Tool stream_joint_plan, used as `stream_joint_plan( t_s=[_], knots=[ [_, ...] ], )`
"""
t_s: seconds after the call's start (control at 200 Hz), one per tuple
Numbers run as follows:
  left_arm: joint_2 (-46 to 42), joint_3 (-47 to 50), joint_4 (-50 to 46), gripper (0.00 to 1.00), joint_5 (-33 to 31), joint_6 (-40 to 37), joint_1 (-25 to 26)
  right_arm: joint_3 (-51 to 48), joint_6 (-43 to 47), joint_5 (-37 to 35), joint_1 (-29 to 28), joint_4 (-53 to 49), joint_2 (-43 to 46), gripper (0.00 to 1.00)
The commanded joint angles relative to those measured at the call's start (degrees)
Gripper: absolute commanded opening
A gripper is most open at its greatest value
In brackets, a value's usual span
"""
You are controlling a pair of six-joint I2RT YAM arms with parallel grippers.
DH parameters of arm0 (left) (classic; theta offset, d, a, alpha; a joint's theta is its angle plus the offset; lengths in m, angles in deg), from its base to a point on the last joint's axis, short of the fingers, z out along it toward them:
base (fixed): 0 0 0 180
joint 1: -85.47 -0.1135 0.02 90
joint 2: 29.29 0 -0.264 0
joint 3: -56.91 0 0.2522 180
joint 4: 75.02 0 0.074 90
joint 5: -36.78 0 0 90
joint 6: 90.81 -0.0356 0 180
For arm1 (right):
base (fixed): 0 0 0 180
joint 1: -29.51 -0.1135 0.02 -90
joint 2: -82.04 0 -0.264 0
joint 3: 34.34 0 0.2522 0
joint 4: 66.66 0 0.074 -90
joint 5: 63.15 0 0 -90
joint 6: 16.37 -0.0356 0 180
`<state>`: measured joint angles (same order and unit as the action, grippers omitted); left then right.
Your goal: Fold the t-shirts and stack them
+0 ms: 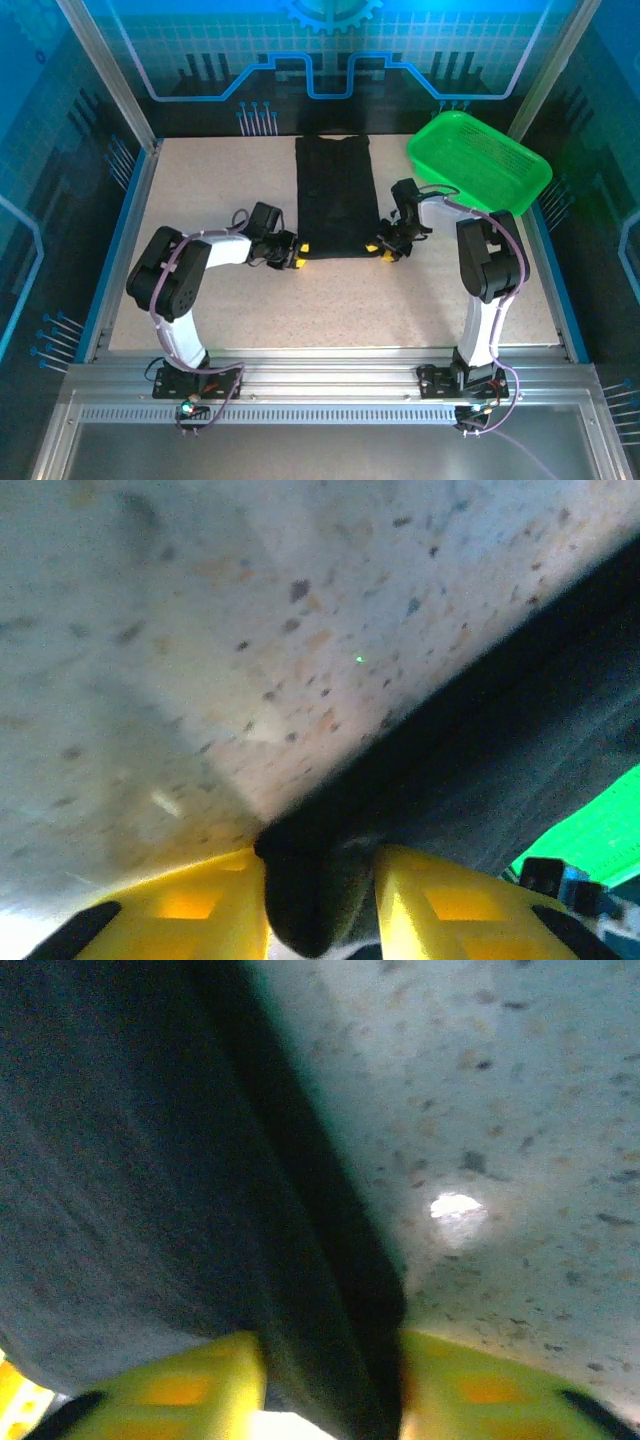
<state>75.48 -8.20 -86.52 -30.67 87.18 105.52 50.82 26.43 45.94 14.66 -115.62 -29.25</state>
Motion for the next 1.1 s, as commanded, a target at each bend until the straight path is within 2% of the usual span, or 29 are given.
stream_joint_plan(
  t_s=[0.0,0.05,0.15,0.34,0.47,0.61,0.75,0.955,1.095],
  knots=[
    [2.4,-2.6,5.8,0.09,-2.8,1.3,0.0,3.7,-1.9,0.9,0.5,1.5,-1.9,0.18],
    [1.3,-3.4,4.5,0.0,-3.7,0.6,-0.2,5.6,-1.8,0.2,0.6,0.7,-1.9,0.09],
    [-1.5,-7.2,-0.5,0.0,-4.6,-2.6,-1.4,11.2,-0.4,-1.0,0.7,-2.7,-1.6,0.0],
    [-7.5,-16.8,-8.2,0.0,-4.9,-8.5,-4.4,24.5,2.2,-2.4,0.9,-10.8,-0.4,0.0],
    [-10.3,-18.4,-12.4,0.0,-3.1,-9.6,-4.4,25.8,2.0,-2.2,0.7,-13.5,1.7,0.0],
    [-15.8,-13.2,-16.7,0.0,-0.4,-10.4,-4.4,18.2,0.4,-1.5,-0.5,-13.3,7.1,0.0],
    [-22.0,-2.4,-19.2,0.0,4.0,-10.9,-3.3,6.0,-0.9,-1.5,-3.3,-12.2,14.3,0.0],
    [-30.7,14.0,-21.0,0.0,8.3,-10.9,2.1,-13.8,-3.2,-0.4,-10.5,-10.4,25.0,0.0],
    [-38.2,18.3,-26.3,0.0,8.7,-11.9,6.5,-18.5,-4.5,0.8,-15.5,-15.1,31.6,0.0]
  ],
)
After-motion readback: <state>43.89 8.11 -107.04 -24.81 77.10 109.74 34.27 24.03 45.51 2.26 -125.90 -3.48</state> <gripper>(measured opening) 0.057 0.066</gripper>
